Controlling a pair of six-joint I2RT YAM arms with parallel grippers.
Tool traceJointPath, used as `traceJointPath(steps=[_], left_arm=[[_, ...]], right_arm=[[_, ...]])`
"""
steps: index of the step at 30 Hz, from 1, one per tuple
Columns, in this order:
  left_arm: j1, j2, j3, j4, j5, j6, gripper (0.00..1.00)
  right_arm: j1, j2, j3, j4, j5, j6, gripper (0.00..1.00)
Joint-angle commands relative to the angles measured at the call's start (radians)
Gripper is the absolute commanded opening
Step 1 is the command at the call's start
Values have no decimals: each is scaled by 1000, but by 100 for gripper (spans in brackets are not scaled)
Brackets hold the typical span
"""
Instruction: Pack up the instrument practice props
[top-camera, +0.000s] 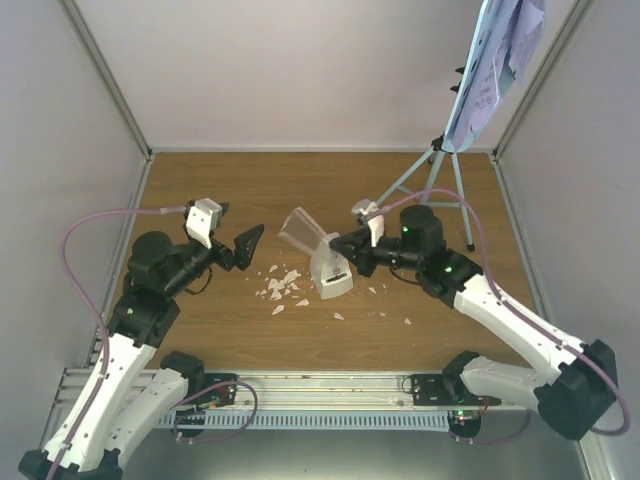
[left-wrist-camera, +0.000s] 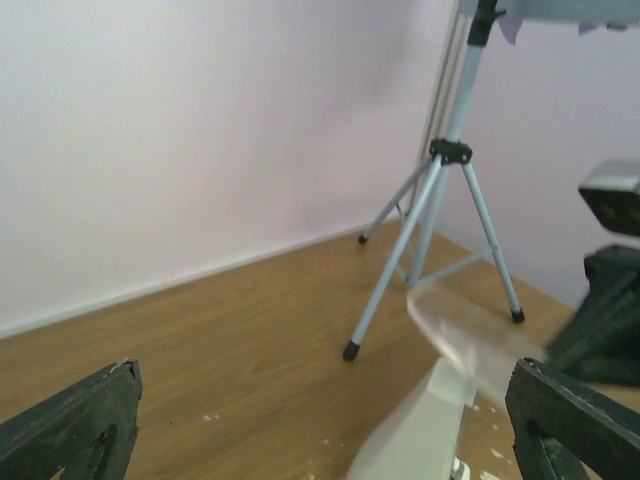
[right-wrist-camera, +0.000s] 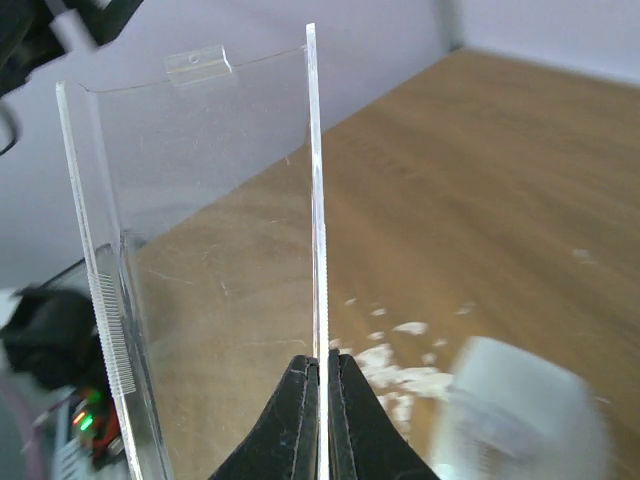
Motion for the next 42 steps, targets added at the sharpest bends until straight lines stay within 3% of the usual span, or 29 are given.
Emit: traceJointPath(steps=[1,4,7,13,17,24,33,42], left_arm=[[8,-76,-17,97,-89,-10,99],[7,-102,-21,110,-68,-3,99],[8,-69,-2,98,54,9,97],[-13,33,38,23,284,-13,85],[-97,80,26,-15,401,-57,76],[-314,157,-46,-64,381,-114,61],[-495,321,-10,-119,434,-156,55],[-559,440,66,-282,386,-62,49]], right_arm=[[108,56,93,-163,-124,-89,0],[139,89,117,-233,-130,-112,0],[152,137,123,-306,-139,-111,0],[153,203,107,-472,-159,-103,1],[148,193,76,-512,-207,-78,0],[95,202,80,-661,-239,-138,1],[85,208,67,-706,-309,-161,1],[96,202,62,-713,-330,-164,0]])
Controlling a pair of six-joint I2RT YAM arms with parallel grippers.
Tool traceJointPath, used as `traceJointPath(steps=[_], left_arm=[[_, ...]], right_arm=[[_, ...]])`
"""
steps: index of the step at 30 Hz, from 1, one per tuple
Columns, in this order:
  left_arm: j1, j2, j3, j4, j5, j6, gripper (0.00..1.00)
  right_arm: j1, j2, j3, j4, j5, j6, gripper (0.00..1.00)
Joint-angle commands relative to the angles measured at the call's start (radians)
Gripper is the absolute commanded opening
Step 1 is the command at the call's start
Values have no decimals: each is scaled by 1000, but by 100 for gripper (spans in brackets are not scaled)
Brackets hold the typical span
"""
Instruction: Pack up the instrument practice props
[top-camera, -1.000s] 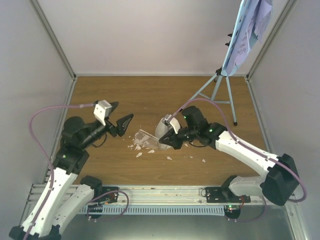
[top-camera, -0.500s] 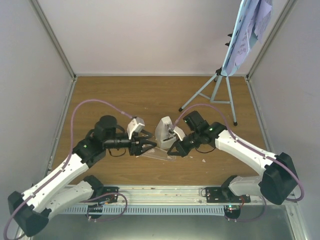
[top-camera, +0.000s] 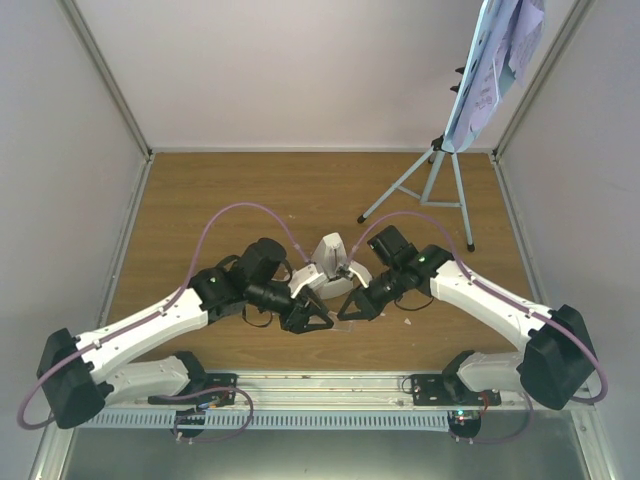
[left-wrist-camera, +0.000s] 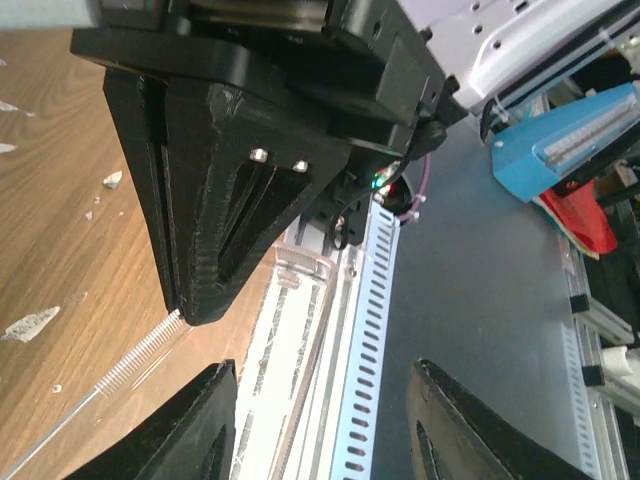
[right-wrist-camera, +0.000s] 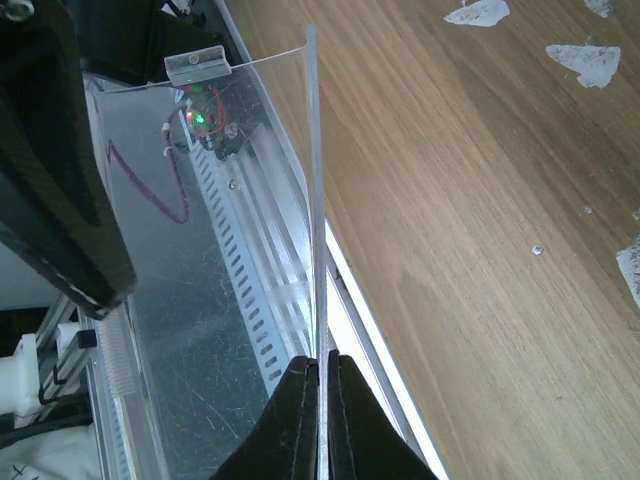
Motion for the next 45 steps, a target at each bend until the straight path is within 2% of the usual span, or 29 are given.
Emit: traceJointPath(steps=[1,8,21,25,35,40,45], left_arm=[[-19,36,53,-85,0,55,47],[-31,56,74,-140,16,76,36],[-52,83,103,-211,7,92,30],[-59,84,104,-212,8,95,23],[-83,99,131,-253,-21,123,27],[-106,101,143,-267,-24,138,36],[-127,118,160,-300,-49,161,38]], right_arm=[[7,-8,-7,-16,-34,-11,1],[23,-8,-11,-15,-29,-13,1],[30,6,-4,-19,-17,-16,1],[31,7,-5,-18,-16,-15,0],[33,8,-5,-19,-8,-16,1],[32,11,-4,-19,-11,-16,0],[32,13,-4,-18,-15,-16,1]])
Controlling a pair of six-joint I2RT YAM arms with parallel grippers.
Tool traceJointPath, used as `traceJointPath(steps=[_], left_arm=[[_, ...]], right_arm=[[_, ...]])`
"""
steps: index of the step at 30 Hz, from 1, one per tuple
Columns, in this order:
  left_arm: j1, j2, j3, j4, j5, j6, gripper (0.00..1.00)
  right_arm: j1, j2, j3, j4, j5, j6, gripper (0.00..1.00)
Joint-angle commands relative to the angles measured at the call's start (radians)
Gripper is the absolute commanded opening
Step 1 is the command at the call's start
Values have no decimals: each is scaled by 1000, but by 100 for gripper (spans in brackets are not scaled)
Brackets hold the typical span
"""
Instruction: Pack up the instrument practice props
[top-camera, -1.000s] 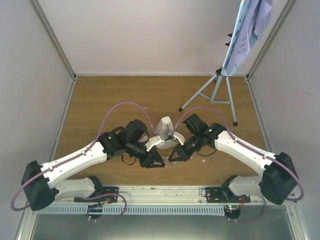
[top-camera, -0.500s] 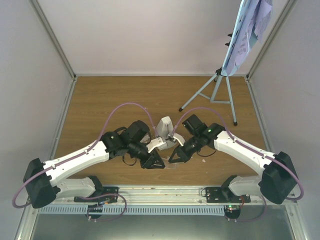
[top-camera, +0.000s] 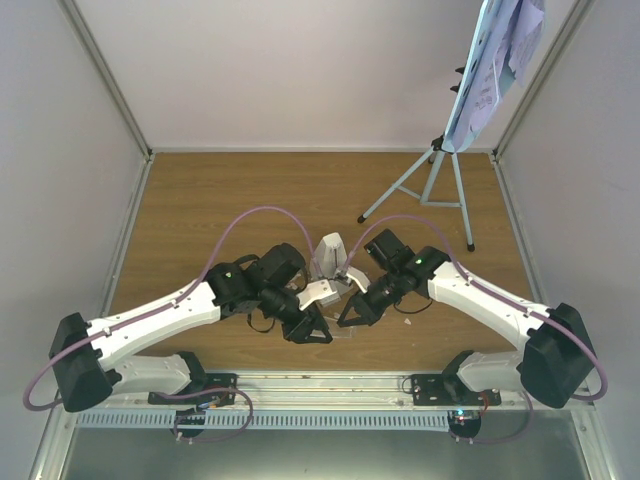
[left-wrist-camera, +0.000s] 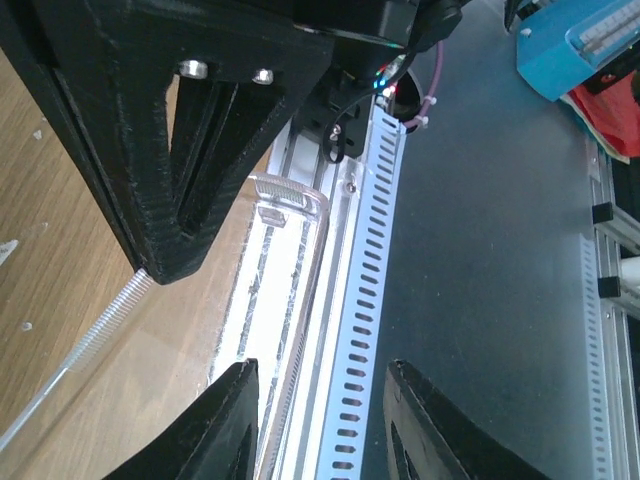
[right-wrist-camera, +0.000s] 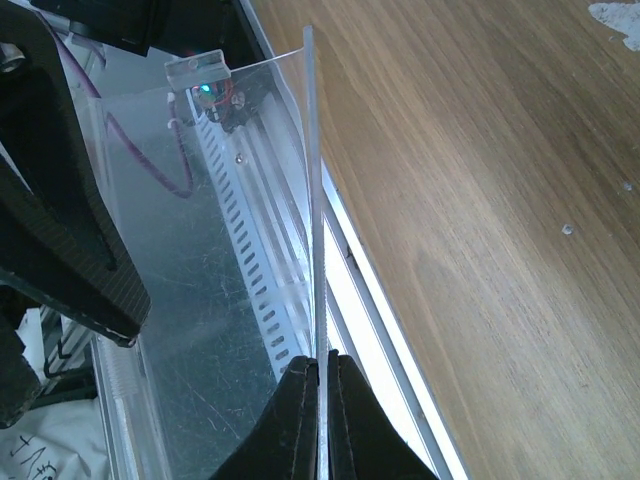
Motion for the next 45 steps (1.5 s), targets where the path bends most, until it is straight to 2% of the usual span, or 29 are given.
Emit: traceJointPath(steps=[1,5,22,28,32,33,34,37,38,41,43,45], left_arm=[[-32,14,35,-45,-1,30,38],[-39,13,48,-54,-25,39,40],[-71,33,49,-56,46,117,9],[-76,32,43,-40,75,117,0],[-75,23,35,-22,97,109,0],[-75,17,31,-17,100,106,0],[-76,10,29,-7,102,102,0],[-75,-10,14,29,94,75,0],[-75,-18,7,46,89,61,0],[-76,-43,-43,157,77,-27,0],[-76,-67,-105,263,84,-93,0],[-75,-89,-142,367,74,-155,0]], right_arm=[[2,6,0,12,-11,2,0],[3,5,-3,14,-21,0,0],[7,5,-5,14,-24,1,1],[8,5,-3,15,-15,1,1],[8,1,5,9,13,-4,1],[8,-5,6,8,20,-5,4],[7,-12,10,6,26,-7,12],[7,-35,24,-1,56,-8,21],[6,-45,30,-2,75,-5,32],[-4,-100,59,18,225,44,77],[-42,-169,70,61,344,97,95],[-121,-242,74,99,381,123,99]])
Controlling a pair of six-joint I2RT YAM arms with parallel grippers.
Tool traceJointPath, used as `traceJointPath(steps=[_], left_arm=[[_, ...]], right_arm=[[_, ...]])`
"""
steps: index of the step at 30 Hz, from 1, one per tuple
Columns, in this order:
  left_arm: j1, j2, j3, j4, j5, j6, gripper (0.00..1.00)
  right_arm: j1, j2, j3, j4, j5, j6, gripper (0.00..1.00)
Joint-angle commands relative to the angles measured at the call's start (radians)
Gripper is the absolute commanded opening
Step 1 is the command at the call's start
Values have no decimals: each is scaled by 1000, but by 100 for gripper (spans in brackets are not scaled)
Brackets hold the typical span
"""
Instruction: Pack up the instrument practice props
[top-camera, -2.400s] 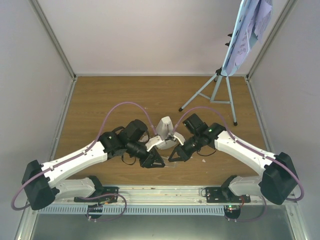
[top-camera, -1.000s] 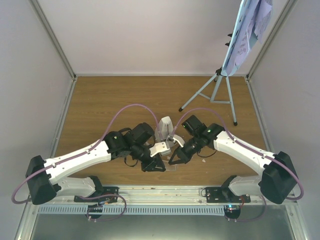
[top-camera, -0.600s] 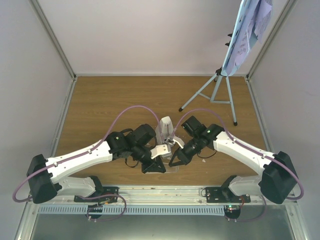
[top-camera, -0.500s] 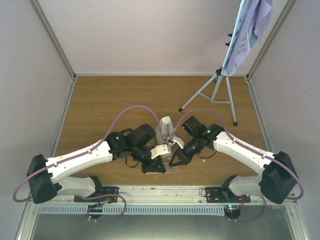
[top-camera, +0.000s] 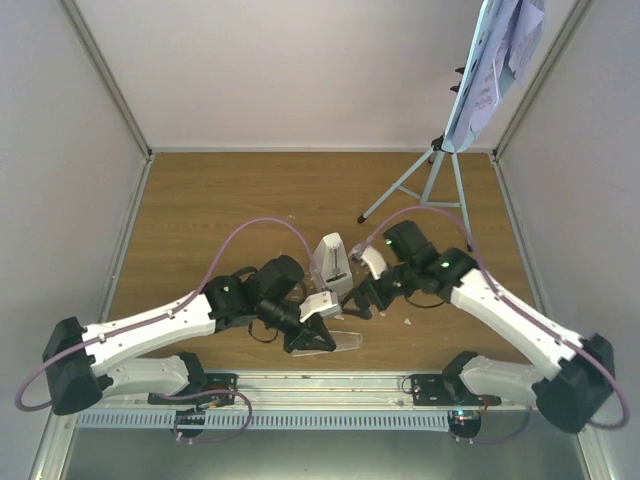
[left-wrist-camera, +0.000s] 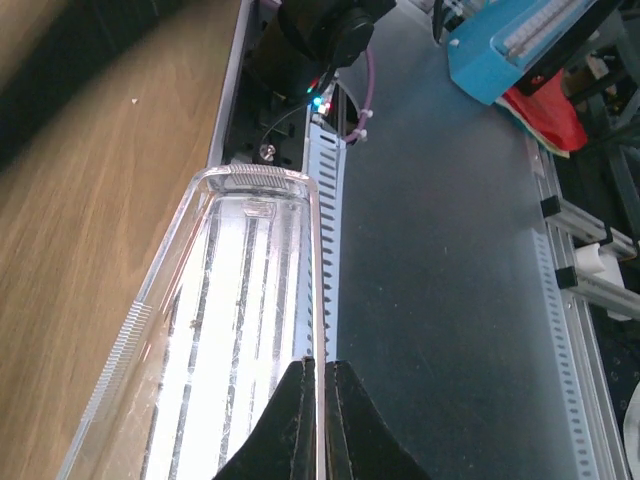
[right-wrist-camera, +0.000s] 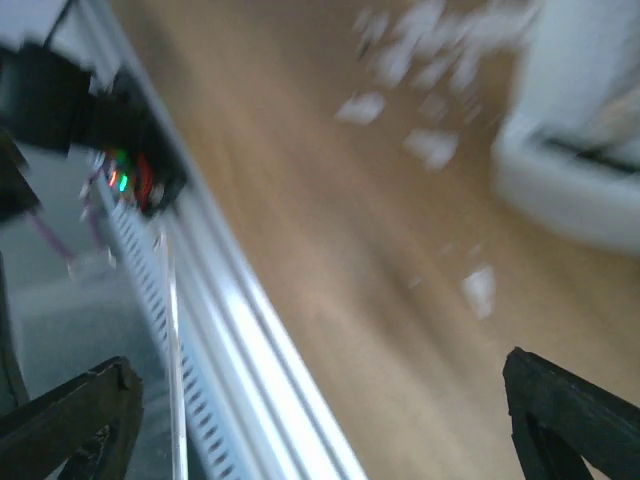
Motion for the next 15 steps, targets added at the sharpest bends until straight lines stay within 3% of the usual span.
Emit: traceJointPath(steps=[1,4,9,12,15], left_arm=[[-8,-57,-99,293,9,-171,0],[-7,-98,-132,437,-86,-252,0],[-6,-159,-182,777,-285,-394,0],[-5,-166,-164,882,-399,-426,0],[-2,-150,-111,922,-461,-429,0]], right_arm=[[-147,-161,48,109,183,90,100],[-263,-259,30,201,170,146,100],[-311,-433,-73,475,281,308,100],[-311,-554,-134,635,394,369,100],[-310,-644,-214,857,349,400,99]])
